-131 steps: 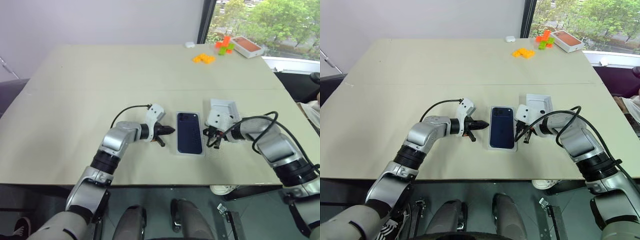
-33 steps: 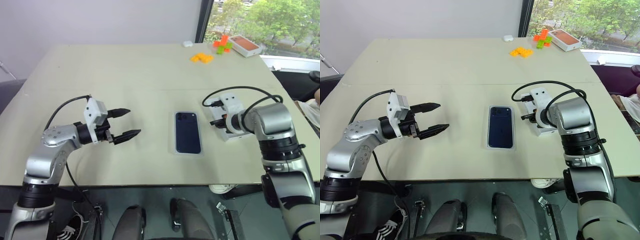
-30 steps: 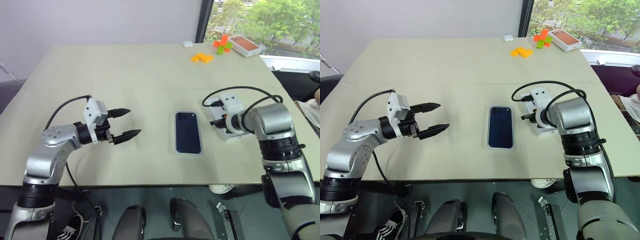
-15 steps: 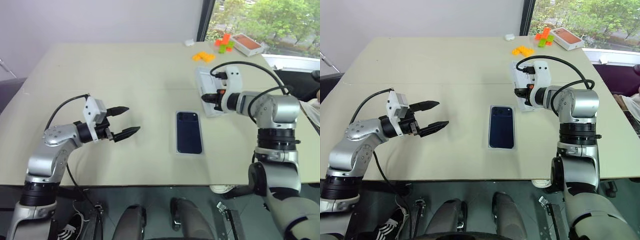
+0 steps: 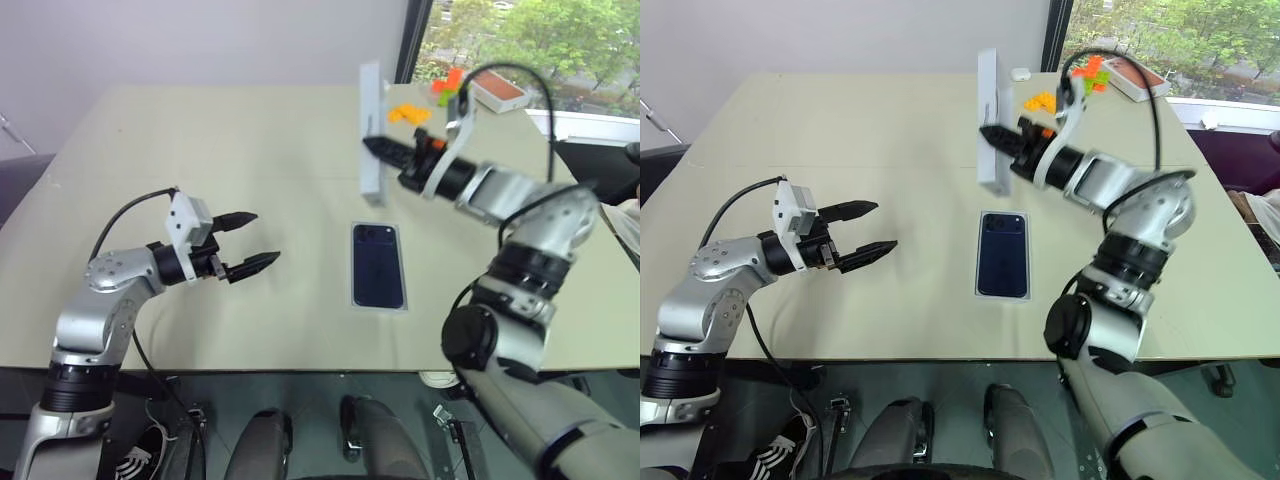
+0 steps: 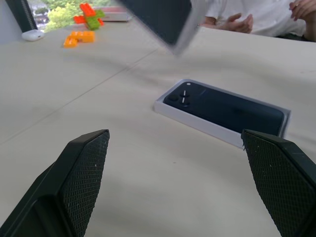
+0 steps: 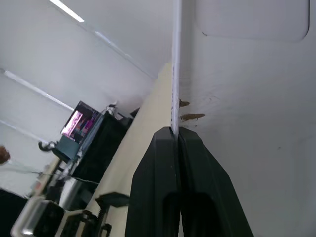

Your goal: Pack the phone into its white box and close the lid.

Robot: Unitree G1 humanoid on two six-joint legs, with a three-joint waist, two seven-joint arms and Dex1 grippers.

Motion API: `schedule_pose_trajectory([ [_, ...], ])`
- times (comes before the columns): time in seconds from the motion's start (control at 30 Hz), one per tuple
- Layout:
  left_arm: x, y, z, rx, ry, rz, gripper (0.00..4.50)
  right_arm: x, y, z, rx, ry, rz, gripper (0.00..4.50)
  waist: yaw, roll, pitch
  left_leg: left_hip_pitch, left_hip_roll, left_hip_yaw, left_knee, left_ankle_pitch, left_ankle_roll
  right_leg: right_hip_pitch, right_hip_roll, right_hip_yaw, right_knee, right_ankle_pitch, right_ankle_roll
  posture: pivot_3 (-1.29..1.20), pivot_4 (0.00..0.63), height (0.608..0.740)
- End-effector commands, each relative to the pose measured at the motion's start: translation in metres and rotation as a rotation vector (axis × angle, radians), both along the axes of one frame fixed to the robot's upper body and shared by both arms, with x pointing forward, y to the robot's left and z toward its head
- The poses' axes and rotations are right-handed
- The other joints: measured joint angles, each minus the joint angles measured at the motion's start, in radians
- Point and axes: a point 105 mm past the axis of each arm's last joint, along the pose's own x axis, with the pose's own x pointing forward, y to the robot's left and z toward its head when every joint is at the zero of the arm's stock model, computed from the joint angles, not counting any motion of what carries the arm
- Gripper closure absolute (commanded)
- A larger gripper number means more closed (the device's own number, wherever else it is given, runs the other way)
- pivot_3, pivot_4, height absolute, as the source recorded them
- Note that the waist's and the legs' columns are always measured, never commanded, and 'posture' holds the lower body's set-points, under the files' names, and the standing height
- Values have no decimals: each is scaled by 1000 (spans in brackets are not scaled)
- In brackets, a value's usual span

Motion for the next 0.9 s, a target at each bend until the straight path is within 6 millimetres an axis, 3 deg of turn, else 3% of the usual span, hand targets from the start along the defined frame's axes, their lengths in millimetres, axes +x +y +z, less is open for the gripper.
schedule_pose_trajectory([
  [0.03,2,3,15,-6,-52,8,0,-11,6,20,106,-50,45,4438,-2,0,0,0,0,2,0,0,0,-1,0,1,0,0,0,0,150,740],
  [0.23,2,3,17,-16,-55,10,0,-33,34,0,182,9,161,4438,-8,0,0,1,2,1,-2,0,0,-1,2,1,0,0,0,0,150,740],
  [0.4,1,4,16,-16,-51,13,0,-34,28,4,311,34,201,4438,-6,1,0,1,2,1,0,0,0,-1,2,1,1,0,0,0,150,740],
  [0.47,1,3,15,-18,-49,13,0,-52,36,-13,239,34,270,4438,-6,0,0,2,1,1,0,0,0,0,2,1,0,0,0,0,150,740],
  [0.53,2,3,16,-18,-50,13,0,-63,44,-18,237,38,321,4438,-8,0,0,2,1,0,-1,0,0,1,2,1,-1,0,0,0,150,740],
  [0.8,3,0,16,-27,-54,13,0,-71,47,-23,263,105,324,4438,-24,1,0,2,2,2,-1,0,1,0,3,2,0,0,1,0,150,740],
  [0.87,3,-1,16,-28,-52,13,0,-78,49,-34,238,159,338,4438,-26,1,0,1,2,2,-1,0,1,0,3,2,0,0,1,0,150,740],
  [0.9,4,-2,15,-31,-49,13,0,-86,51,-49,142,185,376,4438,-27,1,0,1,2,2,-1,0,1,0,3,2,0,0,1,0,150,740],
])
